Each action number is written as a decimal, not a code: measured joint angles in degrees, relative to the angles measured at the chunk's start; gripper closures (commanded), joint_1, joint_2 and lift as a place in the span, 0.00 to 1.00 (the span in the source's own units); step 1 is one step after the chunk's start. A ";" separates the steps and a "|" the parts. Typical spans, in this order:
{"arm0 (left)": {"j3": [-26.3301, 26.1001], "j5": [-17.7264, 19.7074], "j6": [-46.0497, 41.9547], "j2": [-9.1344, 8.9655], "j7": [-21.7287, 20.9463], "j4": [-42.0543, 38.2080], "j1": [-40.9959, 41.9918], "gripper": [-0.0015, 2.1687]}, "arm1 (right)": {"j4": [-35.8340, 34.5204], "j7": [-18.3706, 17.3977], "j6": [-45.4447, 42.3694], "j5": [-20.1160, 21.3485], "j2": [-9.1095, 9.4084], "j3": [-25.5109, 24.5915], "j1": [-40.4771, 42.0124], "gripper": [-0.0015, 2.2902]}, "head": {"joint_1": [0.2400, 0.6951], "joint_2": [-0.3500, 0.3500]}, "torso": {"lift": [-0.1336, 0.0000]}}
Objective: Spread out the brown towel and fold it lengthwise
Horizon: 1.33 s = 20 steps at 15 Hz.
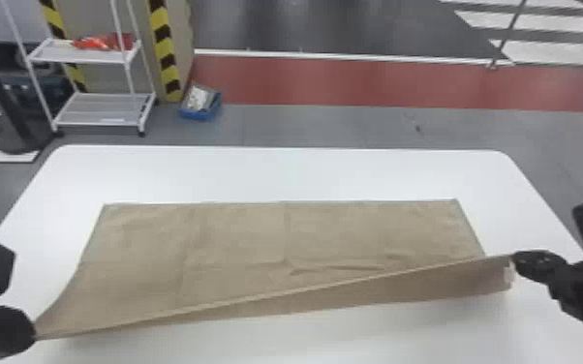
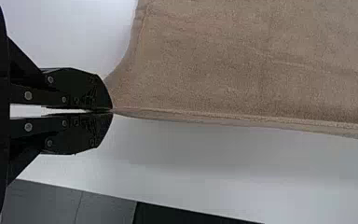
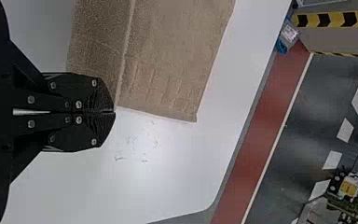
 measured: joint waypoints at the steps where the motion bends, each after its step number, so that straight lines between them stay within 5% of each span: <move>1: -0.29 0.03 0.00 -0.20 0.00 0.04 0.06 0.48 | -0.09 -0.03 -0.01 0.00 0.14 0.28 0.08 0.59 | 1.00 0.41 | 0.07; 5: -2.75 -1.29 2.74 -0.19 0.00 1.35 -2.93 0.48 | -0.75 -0.10 -0.12 -0.05 0.68 1.02 0.14 0.59 | 1.00 0.42 | 0.07; 11: -15.06 -10.50 9.95 1.90 0.00 7.99 -13.43 0.48 | -1.77 0.01 -0.19 -0.37 0.91 0.48 0.85 0.59 | 1.00 0.44 | 0.07; 17: -15.19 -12.49 12.57 5.54 0.00 7.86 -12.09 0.48 | -2.32 0.03 -0.67 -1.25 0.91 -1.13 1.45 0.59 | 1.00 0.48 | 0.07; 20: -12.90 -10.70 14.53 5.78 0.00 6.35 -10.92 0.48 | -2.04 -0.16 -0.56 -1.12 0.94 -0.26 0.84 0.59 | 1.00 0.50 | 0.07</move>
